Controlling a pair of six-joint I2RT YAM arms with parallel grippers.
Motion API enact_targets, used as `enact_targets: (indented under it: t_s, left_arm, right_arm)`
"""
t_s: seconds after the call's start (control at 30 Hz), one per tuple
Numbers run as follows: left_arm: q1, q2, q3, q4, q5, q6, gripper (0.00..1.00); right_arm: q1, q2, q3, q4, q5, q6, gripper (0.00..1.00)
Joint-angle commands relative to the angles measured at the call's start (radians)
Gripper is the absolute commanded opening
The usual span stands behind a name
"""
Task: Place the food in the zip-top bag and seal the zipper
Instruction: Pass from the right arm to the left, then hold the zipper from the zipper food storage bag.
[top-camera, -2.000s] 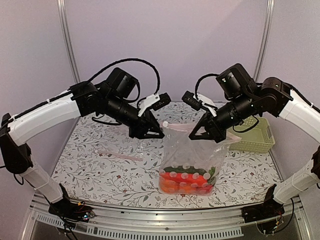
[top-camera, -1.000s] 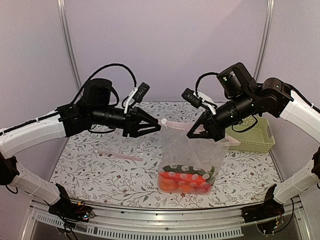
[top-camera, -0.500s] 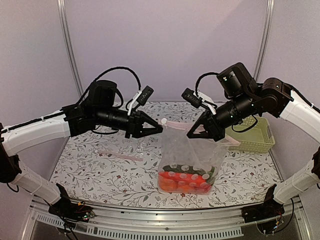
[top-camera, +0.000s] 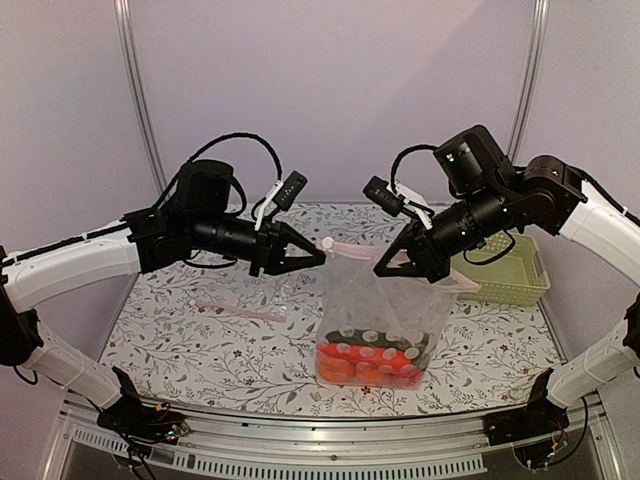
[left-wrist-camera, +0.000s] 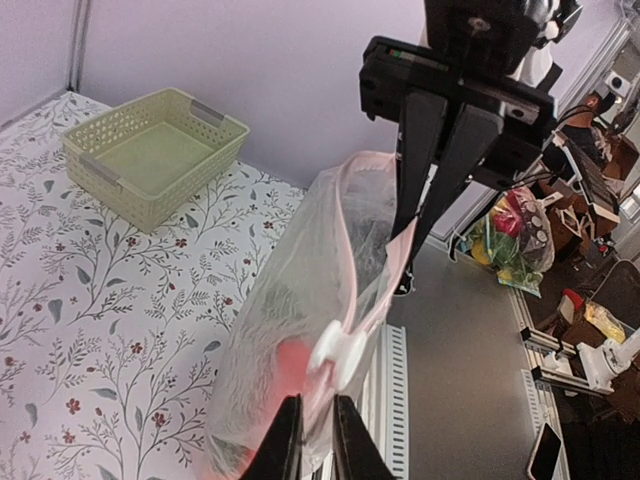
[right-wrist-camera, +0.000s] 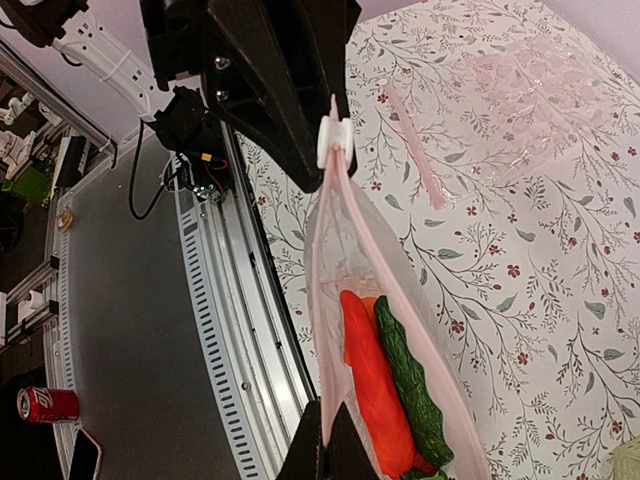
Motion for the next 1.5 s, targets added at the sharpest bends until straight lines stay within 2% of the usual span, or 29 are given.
enact_targets:
  t_s: [0.0, 0.1, 0.17, 0.23, 0.3, 0.37, 0.47, 0.6, 0.8, 0.97, 1.47]
  left_arm:
    - [0.011, 0.012, 0.022, 0.022, 0.018, 0.001, 0.08]
    - [0.011, 0.011, 0.022, 0.025, 0.02, 0.003, 0.0]
    - [0.011, 0.011, 0.022, 0.023, 0.022, 0.005, 0.0]
    - [0.011, 0.009, 0.026, 0.009, 0.023, 0.014, 0.0]
    - [0.011, 0.007, 0.035, -0.018, 0.015, 0.032, 0.0]
    - [0.01, 0.002, 0.043, -0.046, 0.011, 0.053, 0.0]
    - [0.007, 0.002, 0.055, -0.072, 0.017, 0.066, 0.0]
    - [0.004, 0.004, 0.064, -0.091, 0.023, 0.078, 0.0]
    - [0.0, 0.003, 0.068, -0.098, 0.026, 0.084, 0.0]
    - [-0.001, 0.008, 0.071, -0.099, 0.029, 0.085, 0.0]
    - [-0.003, 0.012, 0.076, -0.104, 0.023, 0.09, 0.0]
  right_arm:
    - [0.007, 0.001, 0.0, 0.013, -0.021, -0.001, 0.0]
    - [0.006, 0.001, 0.0, 0.011, -0.018, 0.0, 0.0]
    - [0.006, 0.0, 0.002, 0.011, -0.013, 0.0, 0.0]
    - [0.007, -0.003, 0.01, 0.014, 0.009, 0.003, 0.15]
    - [0.007, -0.007, 0.026, 0.012, 0.029, 0.011, 0.39]
    - [0.006, -0.012, 0.047, 0.015, 0.034, 0.012, 0.53]
    - [0.007, -0.015, 0.085, 0.022, 0.042, 0.006, 0.62]
    - [0.007, 0.002, 0.134, 0.032, 0.039, -0.007, 0.68]
    - [0.007, 0.082, 0.181, 0.051, 0.024, -0.023, 0.69]
    - [0.007, 0.163, 0.216, 0.086, -0.031, -0.021, 0.63]
    - [0.006, 0.246, 0.245, 0.134, -0.107, -0.022, 0.32]
